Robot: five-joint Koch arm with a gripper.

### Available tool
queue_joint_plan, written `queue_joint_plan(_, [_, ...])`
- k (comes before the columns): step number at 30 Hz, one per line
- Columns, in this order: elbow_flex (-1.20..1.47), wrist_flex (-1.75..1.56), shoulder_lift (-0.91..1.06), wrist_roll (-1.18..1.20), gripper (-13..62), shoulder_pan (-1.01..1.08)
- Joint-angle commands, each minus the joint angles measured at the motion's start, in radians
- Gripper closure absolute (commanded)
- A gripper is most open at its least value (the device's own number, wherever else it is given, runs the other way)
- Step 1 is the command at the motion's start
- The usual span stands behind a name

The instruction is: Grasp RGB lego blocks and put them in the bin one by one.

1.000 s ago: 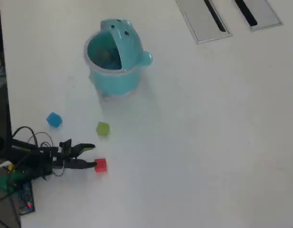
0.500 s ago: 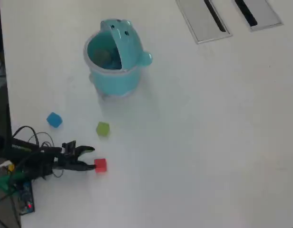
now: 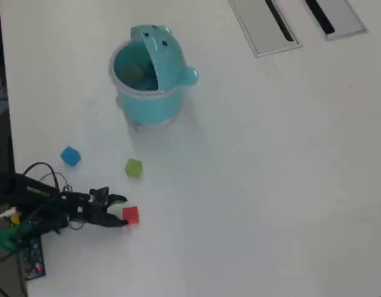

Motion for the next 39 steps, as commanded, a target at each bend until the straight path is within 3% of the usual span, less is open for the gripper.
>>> queue_joint_plan(1, [-0.083, -0.074, -0.031, -0.034, 16.3, 0.020])
queue_joint_plan(16, [-0.103, -0.130, -0.166, -0.025, 20.5, 0.018])
queue_joint_plan(21, [-0.103, -0.206, -0.196, 0.071, 37.2, -0.021])
queue_joint_plan(24, [-0.100, -0.206, -0.146, 0.121, 37.8, -0.066])
queue_joint_plan(28, [-0.101, -0.196, -0.025, 0.199, 45.3, -0.149])
queue_joint_plan(39, [-0.043, -0.295, 0.250, 0.342, 45.4, -0.408])
